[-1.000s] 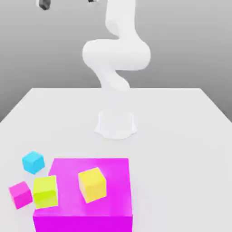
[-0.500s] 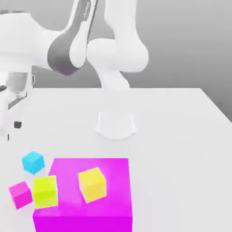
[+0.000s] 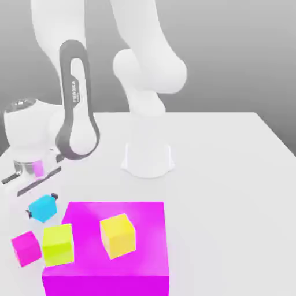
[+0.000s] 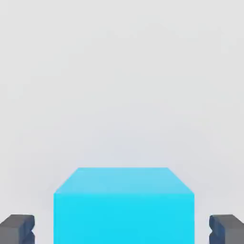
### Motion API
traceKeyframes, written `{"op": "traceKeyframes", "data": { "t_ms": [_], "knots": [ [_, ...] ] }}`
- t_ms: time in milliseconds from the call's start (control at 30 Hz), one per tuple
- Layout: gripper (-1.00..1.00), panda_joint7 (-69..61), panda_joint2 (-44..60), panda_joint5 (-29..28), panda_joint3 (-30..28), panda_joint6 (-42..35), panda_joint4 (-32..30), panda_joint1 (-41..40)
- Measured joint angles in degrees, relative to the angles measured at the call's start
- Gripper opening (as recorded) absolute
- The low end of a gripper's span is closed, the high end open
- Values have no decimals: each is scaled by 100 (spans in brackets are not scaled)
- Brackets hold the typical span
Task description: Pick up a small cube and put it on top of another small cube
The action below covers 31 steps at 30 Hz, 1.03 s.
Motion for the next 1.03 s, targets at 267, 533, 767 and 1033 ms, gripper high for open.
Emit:
{"op": "traceKeyframes", "data": {
  "t_ms": [267, 533, 767, 1033],
  "knots": [
    [-100, 212, -705, -274, -191, -564, -133, 126],
    [-100, -231, -1528, -662, 179, -2215, 699, 880],
    [-100, -1329, -1723, -642, 794, -3859, 2145, 1793],
    [100, -1457, -1120, -733, 751, -3288, 2174, 2101]
  ]
}}
